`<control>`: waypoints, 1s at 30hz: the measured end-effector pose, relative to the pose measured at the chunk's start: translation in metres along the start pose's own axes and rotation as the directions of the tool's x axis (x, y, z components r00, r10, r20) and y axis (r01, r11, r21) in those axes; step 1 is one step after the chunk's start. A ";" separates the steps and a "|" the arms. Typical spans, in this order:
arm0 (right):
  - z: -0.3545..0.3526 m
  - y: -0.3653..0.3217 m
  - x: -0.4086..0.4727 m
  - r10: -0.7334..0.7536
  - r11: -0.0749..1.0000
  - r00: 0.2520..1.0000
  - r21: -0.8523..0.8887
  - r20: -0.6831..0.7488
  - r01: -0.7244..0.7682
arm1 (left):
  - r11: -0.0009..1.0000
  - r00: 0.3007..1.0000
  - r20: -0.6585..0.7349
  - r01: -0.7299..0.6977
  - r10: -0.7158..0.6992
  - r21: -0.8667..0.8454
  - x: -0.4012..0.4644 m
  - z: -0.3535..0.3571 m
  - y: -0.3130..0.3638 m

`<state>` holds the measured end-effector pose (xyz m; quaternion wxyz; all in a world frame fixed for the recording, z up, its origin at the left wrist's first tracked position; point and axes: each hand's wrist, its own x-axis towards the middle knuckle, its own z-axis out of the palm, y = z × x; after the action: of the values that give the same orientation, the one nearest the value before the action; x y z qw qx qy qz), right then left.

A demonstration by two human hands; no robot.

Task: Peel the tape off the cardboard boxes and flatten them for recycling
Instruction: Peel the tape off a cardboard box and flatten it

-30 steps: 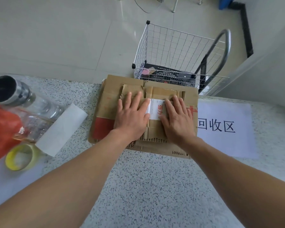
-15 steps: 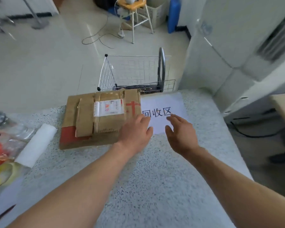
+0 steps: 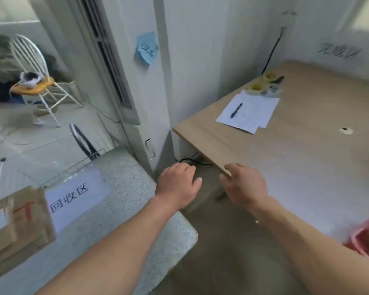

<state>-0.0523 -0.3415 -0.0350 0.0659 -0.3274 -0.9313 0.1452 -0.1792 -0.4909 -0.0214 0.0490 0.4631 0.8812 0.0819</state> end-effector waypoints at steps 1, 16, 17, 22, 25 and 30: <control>-0.012 0.022 -0.004 0.048 0.999 0.999 -0.002 -0.024 -0.048 | 0.999 0.999 0.009 -0.044 0.044 0.005 0.013 0.000 0.023; -0.106 0.248 -0.036 0.628 0.764 0.748 -0.012 -0.214 -0.645 | 0.808 0.807 0.055 -0.585 0.589 -0.066 0.185 0.048 0.269; -0.112 0.258 -0.036 0.655 0.738 0.719 -0.010 -0.233 -0.675 | 0.787 0.785 0.053 -0.613 0.617 -0.070 0.195 0.050 0.283; -0.136 0.302 -0.040 0.757 0.627 0.588 0.065 -0.283 -0.776 | 0.688 0.685 0.066 -0.721 0.725 -0.082 0.228 0.052 0.347; -0.152 0.334 -0.035 0.766 0.612 0.565 0.077 -0.306 -0.787 | 0.649 0.647 0.053 -0.757 0.761 -0.078 0.250 0.052 0.384; -0.175 0.402 -0.009 0.766 0.609 0.560 0.077 -0.316 -0.789 | 0.619 0.616 0.071 -0.785 0.785 -0.039 0.289 0.059 0.444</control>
<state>0.2307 -0.0087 0.0044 0.1317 -0.7249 -0.6724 0.0703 0.0254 0.0002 0.0018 0.0447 0.8041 0.5877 0.0779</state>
